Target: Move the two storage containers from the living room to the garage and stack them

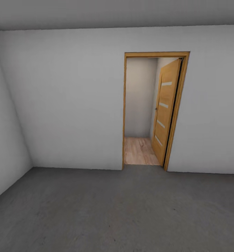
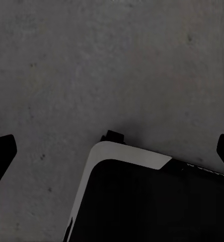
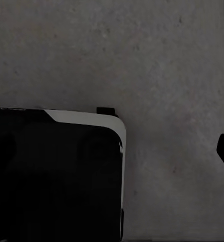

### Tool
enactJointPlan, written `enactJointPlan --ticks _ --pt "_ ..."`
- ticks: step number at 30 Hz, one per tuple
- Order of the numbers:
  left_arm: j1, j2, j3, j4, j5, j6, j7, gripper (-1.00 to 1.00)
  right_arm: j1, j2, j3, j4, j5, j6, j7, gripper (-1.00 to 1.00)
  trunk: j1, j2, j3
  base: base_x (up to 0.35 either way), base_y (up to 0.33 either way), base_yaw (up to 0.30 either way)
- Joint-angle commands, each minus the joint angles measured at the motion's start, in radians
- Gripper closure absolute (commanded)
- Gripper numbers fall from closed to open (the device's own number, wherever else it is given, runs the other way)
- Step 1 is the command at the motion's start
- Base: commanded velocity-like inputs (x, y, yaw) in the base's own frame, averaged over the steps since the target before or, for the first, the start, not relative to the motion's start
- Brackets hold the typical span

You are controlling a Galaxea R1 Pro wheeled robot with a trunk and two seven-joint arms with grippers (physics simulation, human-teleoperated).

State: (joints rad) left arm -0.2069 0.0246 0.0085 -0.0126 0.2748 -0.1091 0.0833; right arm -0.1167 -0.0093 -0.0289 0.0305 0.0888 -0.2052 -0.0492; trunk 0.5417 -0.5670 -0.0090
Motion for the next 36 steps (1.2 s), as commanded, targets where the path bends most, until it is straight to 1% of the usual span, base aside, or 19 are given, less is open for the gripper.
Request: enactJointPlan --ticks 1,36 --pt "0.0 0.0 0.0 0.0 0.003 -0.003 0.001 -1.0 -0.001 0.0 -0.003 0.003 0.009 -0.005 -0.004 -1.0 0.0 -0.001 -0.001 0.0 0.0 -0.296" --pt "0.0 0.0 0.001 0.0 0.003 -0.003 0.001 -1.0 -0.001 0.0 -0.003 0.003 0.009 -0.005 -0.004 -1.0 0.0 -0.001 -0.001 0.0 0.0 -0.296"
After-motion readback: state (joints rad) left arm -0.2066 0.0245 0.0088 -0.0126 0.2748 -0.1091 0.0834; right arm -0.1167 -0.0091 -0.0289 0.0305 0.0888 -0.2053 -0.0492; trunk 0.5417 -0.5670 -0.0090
